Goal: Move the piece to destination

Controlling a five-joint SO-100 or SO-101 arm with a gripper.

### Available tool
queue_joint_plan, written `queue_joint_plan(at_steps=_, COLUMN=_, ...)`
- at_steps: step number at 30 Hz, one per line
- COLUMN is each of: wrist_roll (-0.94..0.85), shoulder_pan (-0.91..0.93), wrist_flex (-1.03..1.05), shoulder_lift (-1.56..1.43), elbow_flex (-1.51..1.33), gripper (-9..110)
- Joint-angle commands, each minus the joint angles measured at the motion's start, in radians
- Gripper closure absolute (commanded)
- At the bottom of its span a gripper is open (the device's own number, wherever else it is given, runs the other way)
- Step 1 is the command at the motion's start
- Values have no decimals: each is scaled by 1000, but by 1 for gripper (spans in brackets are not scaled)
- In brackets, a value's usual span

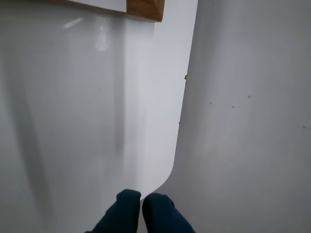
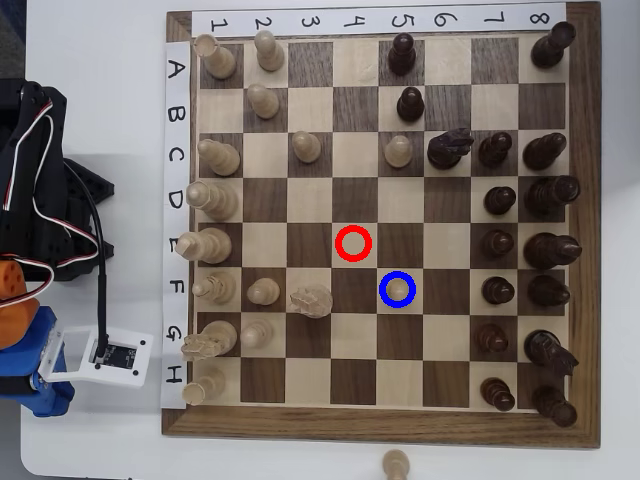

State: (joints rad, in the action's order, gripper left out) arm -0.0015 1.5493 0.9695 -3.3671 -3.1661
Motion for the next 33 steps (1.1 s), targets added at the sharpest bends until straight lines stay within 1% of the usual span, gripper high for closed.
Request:
queue_joint_plan(at_steps=1, wrist_roll=-32, shoulder_pan=20, wrist_flex=-38, shoulder_lift=-58, elbow_flex=-3, gripper=101)
queue_joint_plan(at_steps=9, wrist_roll=-21, shoulder_pan=31, wrist_flex=-20, shoulder_lift=-58, elbow_flex=2, gripper=101)
queue_joint_plan(at_steps=15, wrist_roll=-31, shoulder_pan=34, wrist_flex=133, shoulder_lift=-58, elbow_flex=43, gripper=101)
queue_joint_plan(at_steps=33, wrist_roll=-32, shoulder_pan=31, wrist_flex=135, shoulder_lift=-58, elbow_flex=43, gripper=101)
